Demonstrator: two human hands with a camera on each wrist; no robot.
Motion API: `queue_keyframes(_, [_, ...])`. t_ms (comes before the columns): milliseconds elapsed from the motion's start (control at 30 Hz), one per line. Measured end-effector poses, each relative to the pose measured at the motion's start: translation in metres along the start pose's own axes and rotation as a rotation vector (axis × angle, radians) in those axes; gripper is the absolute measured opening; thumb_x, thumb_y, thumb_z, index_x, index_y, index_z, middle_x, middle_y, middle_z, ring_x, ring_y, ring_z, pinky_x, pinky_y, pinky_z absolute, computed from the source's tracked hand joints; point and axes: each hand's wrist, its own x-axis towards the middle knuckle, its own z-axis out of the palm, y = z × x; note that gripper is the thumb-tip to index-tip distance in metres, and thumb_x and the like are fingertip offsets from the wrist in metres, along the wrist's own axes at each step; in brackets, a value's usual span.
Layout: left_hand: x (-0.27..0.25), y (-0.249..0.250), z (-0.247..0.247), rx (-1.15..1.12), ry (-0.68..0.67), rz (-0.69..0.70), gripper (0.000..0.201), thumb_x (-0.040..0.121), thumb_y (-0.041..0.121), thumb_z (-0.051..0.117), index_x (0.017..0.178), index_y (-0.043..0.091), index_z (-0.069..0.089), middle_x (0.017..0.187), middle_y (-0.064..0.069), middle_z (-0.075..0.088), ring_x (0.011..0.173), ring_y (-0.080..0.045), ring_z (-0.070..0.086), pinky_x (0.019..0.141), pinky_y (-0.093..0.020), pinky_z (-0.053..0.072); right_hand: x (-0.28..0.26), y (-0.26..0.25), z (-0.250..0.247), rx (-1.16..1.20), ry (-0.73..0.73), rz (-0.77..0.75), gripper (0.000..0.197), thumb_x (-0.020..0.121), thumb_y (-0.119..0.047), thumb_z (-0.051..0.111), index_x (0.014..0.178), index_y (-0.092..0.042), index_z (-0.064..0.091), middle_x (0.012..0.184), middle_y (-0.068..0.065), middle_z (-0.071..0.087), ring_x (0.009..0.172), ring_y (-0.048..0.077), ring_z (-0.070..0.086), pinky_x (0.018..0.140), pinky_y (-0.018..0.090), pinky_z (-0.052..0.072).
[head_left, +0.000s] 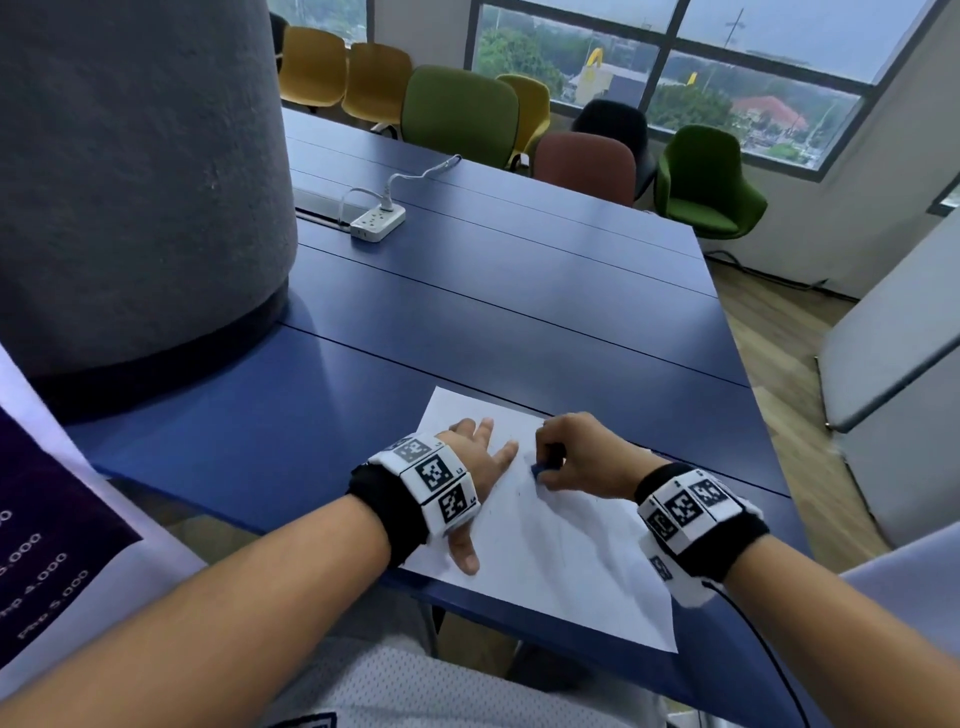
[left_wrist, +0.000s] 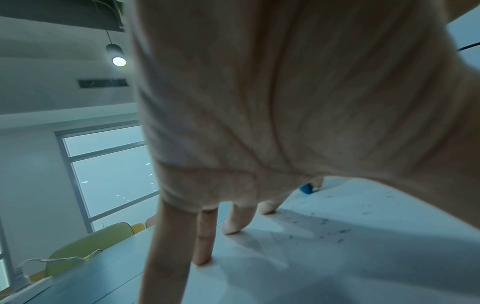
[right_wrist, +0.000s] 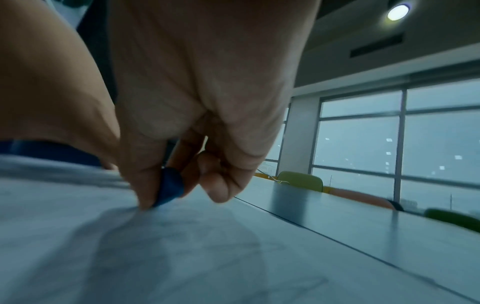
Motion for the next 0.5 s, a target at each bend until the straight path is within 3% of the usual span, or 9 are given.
queue_keyframes(133, [0.000, 0.001, -0.001, 0.023, -0.007, -0.003, 0.151, 0.050, 0.055, 0.091, 0.154, 0.025, -0.015, 0.161, -0.019, -0.014, 0.148, -0.040, 0.002, 0.116, -0.053, 0.022, -0.007, -0.009, -0.002, 0.025, -0.213, 0.002, 0.012, 0.073, -0.016, 0.079, 0.073, -0.010, 0.069, 0.064, -0.008, 0.062, 0.052, 0.002, 0.050, 0.056, 0.018, 0.043])
queue_keyframes(267, [0.001, 0.000, 0.000, 0.023, -0.002, -0.006, 0.153, 0.049, 0.055, 0.091, 0.154, 0.026, -0.016, 0.161, -0.019, -0.014, 0.148, -0.040, 0.002, 0.117, -0.054, 0.023, 0.005, -0.004, -0.005, 0.036, -0.034, 0.014, 0.023, 0.074, -0.014, 0.078, 0.063, -0.022, 0.060, 0.061, -0.011, 0.057, 0.049, -0.001, 0.050, 0.052, 0.011, 0.038])
queue_keyframes(333, [0.000, 0.000, 0.000, 0.026, 0.000, -0.007, 0.152, 0.049, 0.055, 0.091, 0.154, 0.025, -0.016, 0.161, -0.018, -0.014, 0.148, -0.040, 0.002, 0.117, -0.053, 0.022, 0.001, -0.004, -0.003, 0.082, -0.024, 0.022, 0.027, 0.073, -0.011, 0.078, 0.061, -0.023, 0.057, 0.058, -0.013, 0.055, 0.049, -0.001, 0.050, 0.052, 0.011, 0.037])
queue_keyframes(467, [0.001, 0.000, -0.001, 0.010, -0.010, -0.009, 0.151, 0.051, 0.053, 0.091, 0.154, 0.025, -0.015, 0.161, -0.019, -0.014, 0.148, -0.041, 0.001, 0.118, -0.053, 0.021, -0.017, -0.013, -0.002, 0.086, -0.320, 0.048, 0.018, 0.066, -0.018, 0.083, 0.064, -0.018, 0.065, 0.057, -0.012, 0.059, 0.050, 0.001, 0.048, 0.054, 0.017, 0.040])
queue_keyframes(500, [0.002, 0.000, -0.001, 0.011, -0.013, -0.005, 0.150, 0.052, 0.052, 0.091, 0.155, 0.025, -0.015, 0.161, -0.019, -0.014, 0.148, -0.041, 0.001, 0.118, -0.053, 0.020, -0.017, -0.014, -0.003, 0.080, -0.323, 0.058, 0.016, 0.066, -0.020, 0.083, 0.066, -0.017, 0.067, 0.058, -0.011, 0.059, 0.051, 0.001, 0.048, 0.054, 0.019, 0.040])
